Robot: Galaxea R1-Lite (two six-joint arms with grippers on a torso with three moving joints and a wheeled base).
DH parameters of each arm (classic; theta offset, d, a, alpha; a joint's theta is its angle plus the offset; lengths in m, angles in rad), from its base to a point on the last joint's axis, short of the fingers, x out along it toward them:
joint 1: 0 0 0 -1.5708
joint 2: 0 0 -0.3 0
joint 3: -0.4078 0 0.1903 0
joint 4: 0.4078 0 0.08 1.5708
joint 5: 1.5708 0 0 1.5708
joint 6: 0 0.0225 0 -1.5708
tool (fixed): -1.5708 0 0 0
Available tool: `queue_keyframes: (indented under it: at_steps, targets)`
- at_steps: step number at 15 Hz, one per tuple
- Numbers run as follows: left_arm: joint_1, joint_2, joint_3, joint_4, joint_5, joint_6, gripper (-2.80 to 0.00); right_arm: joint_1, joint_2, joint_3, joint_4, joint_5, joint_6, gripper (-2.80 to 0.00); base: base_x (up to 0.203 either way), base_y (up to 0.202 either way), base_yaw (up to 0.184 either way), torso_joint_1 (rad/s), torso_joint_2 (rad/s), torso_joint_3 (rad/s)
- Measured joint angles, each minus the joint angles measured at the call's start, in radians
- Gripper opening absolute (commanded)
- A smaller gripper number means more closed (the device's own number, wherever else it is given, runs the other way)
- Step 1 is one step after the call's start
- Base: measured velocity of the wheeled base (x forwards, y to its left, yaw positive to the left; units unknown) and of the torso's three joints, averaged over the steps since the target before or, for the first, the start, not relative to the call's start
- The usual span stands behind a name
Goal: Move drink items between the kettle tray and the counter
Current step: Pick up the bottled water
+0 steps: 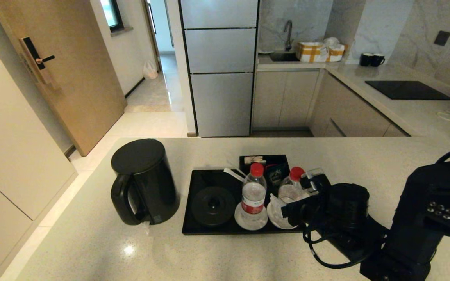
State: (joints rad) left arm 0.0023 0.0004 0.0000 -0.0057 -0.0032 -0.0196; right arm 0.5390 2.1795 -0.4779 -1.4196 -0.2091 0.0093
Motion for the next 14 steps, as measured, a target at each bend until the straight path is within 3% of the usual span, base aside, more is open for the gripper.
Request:
queue_keyframes:
  at_steps: [8, 9, 14]
  targets:
    - [0.000, 0.000, 0.000, 0.000, 0.000, 0.000, -2.80, -0.022, 0.075, -0.085, -0.002, -0.011, 0.033, 0.00, 0.000, 0.000, 0.000, 0.000, 0.00, 0.000]
    - [0.000, 0.000, 0.000, 0.000, 0.000, 0.000, -2.80, -0.023, 0.083, -0.089, -0.005, -0.013, 0.036, -2.80, 0.000, 0.000, 0.000, 0.000, 0.00, 0.000]
    - [0.001, 0.000, 0.000, 0.000, 0.000, 0.000, -2.80, -0.022, 0.086, -0.087, -0.004, -0.012, 0.055, -2.80, 0.000, 0.000, 0.000, 0.000, 0.00, 0.000]
